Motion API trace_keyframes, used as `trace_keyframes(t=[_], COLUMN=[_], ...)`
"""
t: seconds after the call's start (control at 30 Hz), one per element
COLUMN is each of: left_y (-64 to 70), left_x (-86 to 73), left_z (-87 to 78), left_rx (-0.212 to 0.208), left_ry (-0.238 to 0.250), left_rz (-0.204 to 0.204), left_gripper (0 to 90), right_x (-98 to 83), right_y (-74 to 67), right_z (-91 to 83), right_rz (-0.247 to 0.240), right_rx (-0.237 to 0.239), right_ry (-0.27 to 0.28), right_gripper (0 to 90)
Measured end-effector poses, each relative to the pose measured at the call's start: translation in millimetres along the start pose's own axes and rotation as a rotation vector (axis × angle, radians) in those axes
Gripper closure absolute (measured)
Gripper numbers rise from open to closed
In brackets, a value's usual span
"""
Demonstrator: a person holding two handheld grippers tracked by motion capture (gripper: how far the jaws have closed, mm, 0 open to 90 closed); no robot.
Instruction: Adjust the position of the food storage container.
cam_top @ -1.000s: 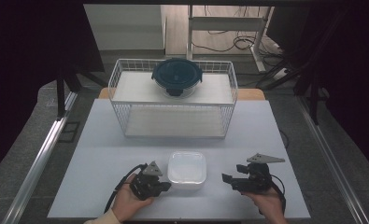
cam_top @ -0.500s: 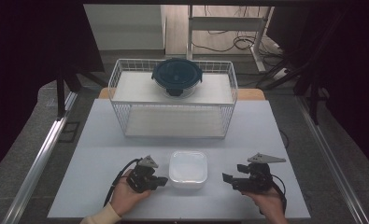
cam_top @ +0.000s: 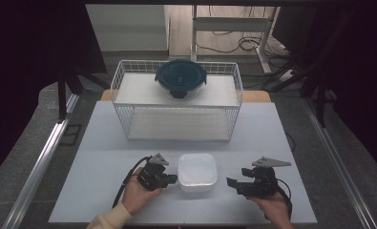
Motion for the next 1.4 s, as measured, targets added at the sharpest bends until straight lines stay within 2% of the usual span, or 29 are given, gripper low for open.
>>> trace_keyframes(t=[0.13,0.23,0.3,0.4,0.47,0.57,0.77,0.87,0.9,0.93,1.1,1.13,1.27,1.4], left_y=[9.4,22.1,36.6,50.1,52.9,49.6,31.7,24.7,23.9,20.7,8.2,7.2,2.7,0.3], left_x=[-3.3,-8.5,-13.7,-13.2,-9.0,-4.2,8.8,17.3,19.7,22.6,34.6,35.8,36.2,32.5], left_z=[-1.5,-3.5,-3.2,1.5,4.8,7.1,11.2,15.9,17.5,19.3,26.2,27.1,29.4,16.3], left_rx=[-0.021,-0.059,-0.110,-0.100,-0.094,-0.081,-0.047,-0.035,-0.033,-0.023,0.004,0.008,0.006,0.011], left_ry=[-0.007,-0.023,-0.040,-0.042,-0.037,-0.029,-0.012,-0.007,-0.012,-0.007,-0.010,-0.012,-0.019,-0.002], left_rz=[0.022,0.047,0.061,0.103,0.105,0.097,0.057,0.053,0.034,0.055,0.046,0.029,0.019,0.025], left_gripper=[90.0,90.0,90.0,90.0,90.0,90.0,90.0,90.0,90.0,90.0,90.0,90.0,90.0,90.0], right_x=[-0.2,-0.9,-0.8,0.8,0.8,0.6,-0.6,-0.3,-0.2,-0.1,0.5,0.6,0.8,6.2], right_y=[0.6,2.1,1.4,0.3,0.1,-0.5,0.2,-0.6,-1.0,-1.1,0.4,0.6,0.9,2.0], right_z=[0.0,0.4,0.1,-0.9,-1.0,-1.1,1.1,1.3,1.3,1.1,-0.2,-0.5,-1.3,-4.2], right_rz=[0.000,-0.001,0.001,-0.003,-0.002,-0.004,-0.003,-0.004,-0.004,-0.005,-0.003,-0.001,-0.006,-0.025], right_rx=[-0.001,-0.002,-0.002,-0.002,-0.002,-0.002,-0.001,0.000,0.000,0.001,-0.001,-0.001,-0.003,-0.011], right_ry=[0.000,-0.003,-0.004,0.003,0.003,0.002,-0.005,-0.005,-0.005,-0.004,0.003,0.003,0.001,0.008], right_gripper=[23.2,23.2,23.2,23.2,23.2,23.2,23.2,23.2,23.2,23.2,23.2,23.2,23.3,26.6])
Point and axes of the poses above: each handheld gripper's, and its own axes: z roughly forward along the jaws, x roughly out of its top, y roughly to its right, the point moved 9 cm from there along z, roughly forward along the jaws, and after that the axes turned 15 degrees about x, right-handed, at the moved point
